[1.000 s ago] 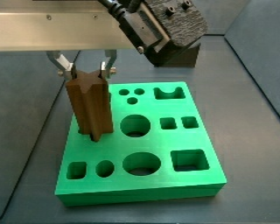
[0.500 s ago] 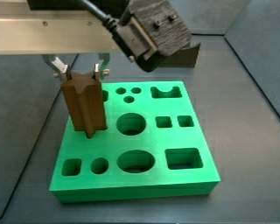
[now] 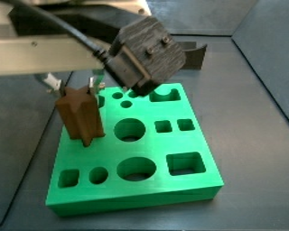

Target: Insert the star object.

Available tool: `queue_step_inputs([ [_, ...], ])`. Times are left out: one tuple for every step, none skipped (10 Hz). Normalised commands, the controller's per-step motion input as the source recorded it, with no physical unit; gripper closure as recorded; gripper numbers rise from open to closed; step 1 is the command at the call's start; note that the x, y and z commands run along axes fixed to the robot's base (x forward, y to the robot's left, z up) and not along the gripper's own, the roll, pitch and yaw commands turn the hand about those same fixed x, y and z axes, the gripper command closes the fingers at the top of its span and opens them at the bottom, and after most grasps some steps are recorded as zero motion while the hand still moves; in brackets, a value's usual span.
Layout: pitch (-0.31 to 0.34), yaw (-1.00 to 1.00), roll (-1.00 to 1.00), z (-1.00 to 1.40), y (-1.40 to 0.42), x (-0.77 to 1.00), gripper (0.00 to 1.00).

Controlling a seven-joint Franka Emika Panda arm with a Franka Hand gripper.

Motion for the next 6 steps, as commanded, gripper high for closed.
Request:
queue_step_inputs([
  [-0.011, 0.0, 0.0, -1.0, -0.05, 0.41, 1.0],
  [-0.011, 0.0, 0.0, -1.0, -0.01, 0.47, 1.0],
  [-0.001, 0.0, 0.0, -1.0, 0.0, 0.48, 1.0],
  [-0.001, 0.0, 0.0, -1.0, 0.0, 0.31, 1.0],
  [-0.194, 0.0, -0.06, -0.84, 0.0, 0.0, 1.0],
  [-0.269, 0.0, -0.01, -0.65, 0.0, 0.0, 1.0],
])
